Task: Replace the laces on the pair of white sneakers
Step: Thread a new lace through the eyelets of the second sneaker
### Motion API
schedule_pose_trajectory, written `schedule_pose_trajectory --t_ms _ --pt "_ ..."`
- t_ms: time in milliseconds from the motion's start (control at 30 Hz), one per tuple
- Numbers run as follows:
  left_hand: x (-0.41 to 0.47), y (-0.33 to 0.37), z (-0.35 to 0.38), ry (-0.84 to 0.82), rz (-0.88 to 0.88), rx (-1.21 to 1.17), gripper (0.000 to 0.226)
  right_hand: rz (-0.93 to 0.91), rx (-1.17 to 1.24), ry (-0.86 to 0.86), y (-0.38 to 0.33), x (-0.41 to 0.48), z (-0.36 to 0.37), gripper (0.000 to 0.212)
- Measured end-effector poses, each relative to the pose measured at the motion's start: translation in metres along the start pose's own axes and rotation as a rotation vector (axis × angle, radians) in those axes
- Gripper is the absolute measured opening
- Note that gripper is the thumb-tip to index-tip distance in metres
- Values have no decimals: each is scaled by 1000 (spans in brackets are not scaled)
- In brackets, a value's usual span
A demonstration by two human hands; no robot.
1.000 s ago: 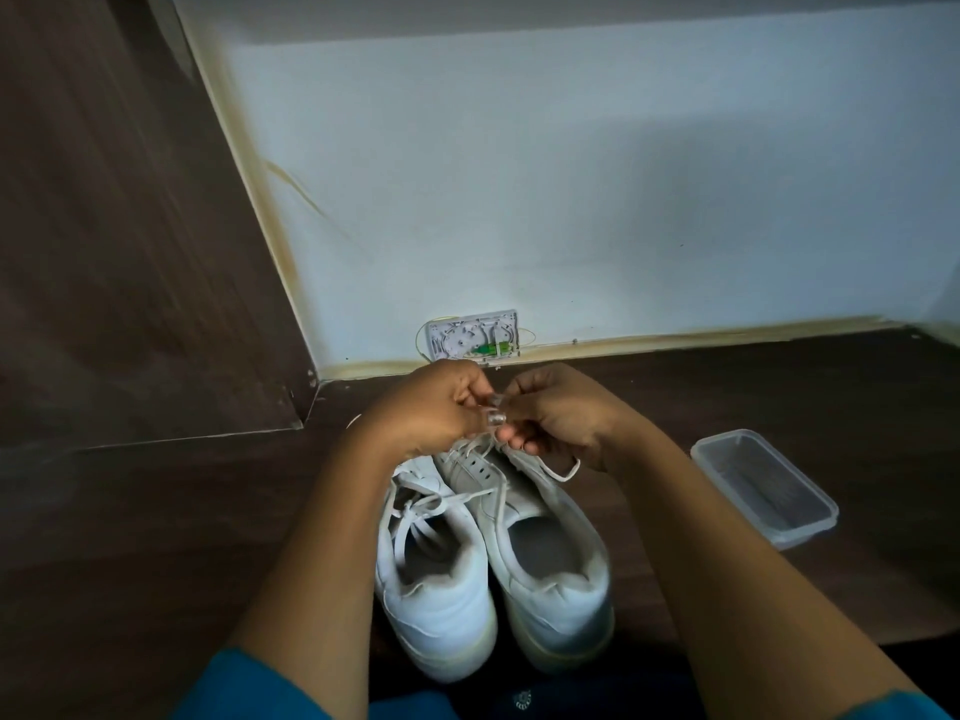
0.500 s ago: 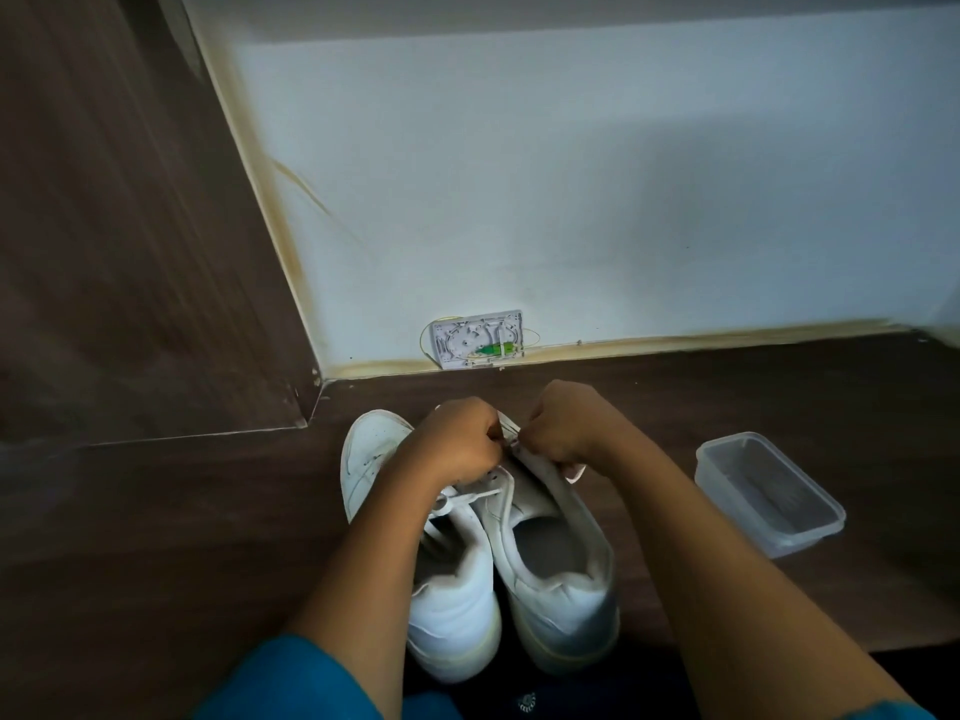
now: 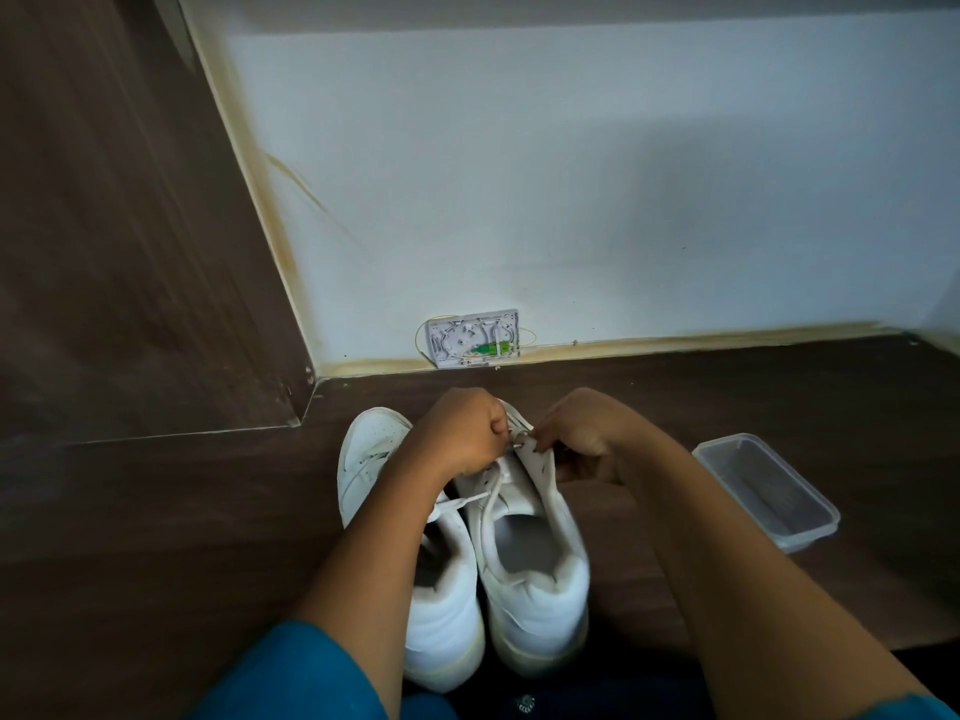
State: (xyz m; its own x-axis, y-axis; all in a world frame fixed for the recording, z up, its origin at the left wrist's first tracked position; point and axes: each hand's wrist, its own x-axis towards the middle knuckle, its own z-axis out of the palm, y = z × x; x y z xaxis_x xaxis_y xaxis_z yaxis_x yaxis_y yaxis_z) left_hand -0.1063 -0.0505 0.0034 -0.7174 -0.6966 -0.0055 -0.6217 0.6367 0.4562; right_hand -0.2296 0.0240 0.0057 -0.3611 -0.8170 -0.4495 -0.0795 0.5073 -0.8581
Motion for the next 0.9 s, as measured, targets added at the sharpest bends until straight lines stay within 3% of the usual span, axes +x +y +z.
schedule_pose_trajectory --t_ms 333,467,600,700,800,900 --pt "0 -3 7 35 42 -51 10 -41 -64 -42 -1 -5 0 17" --pt "0 -3 5 6 12 -84 12 -126 -188 88 0 0 5 27" --pt "3 -1 4 1 -4 -112 22 -272 -443 227 -7 0 3 24" --pt "7 0 5 26 19 -104 20 -484 -88 313 -8 1 4 24" --pt "8 1 2 156 13 -349 19 -560 251 210 -12 -4 2 22" --pt "2 13 -12 273 47 -683 24 -496 283 72 -13 -7 -9 19"
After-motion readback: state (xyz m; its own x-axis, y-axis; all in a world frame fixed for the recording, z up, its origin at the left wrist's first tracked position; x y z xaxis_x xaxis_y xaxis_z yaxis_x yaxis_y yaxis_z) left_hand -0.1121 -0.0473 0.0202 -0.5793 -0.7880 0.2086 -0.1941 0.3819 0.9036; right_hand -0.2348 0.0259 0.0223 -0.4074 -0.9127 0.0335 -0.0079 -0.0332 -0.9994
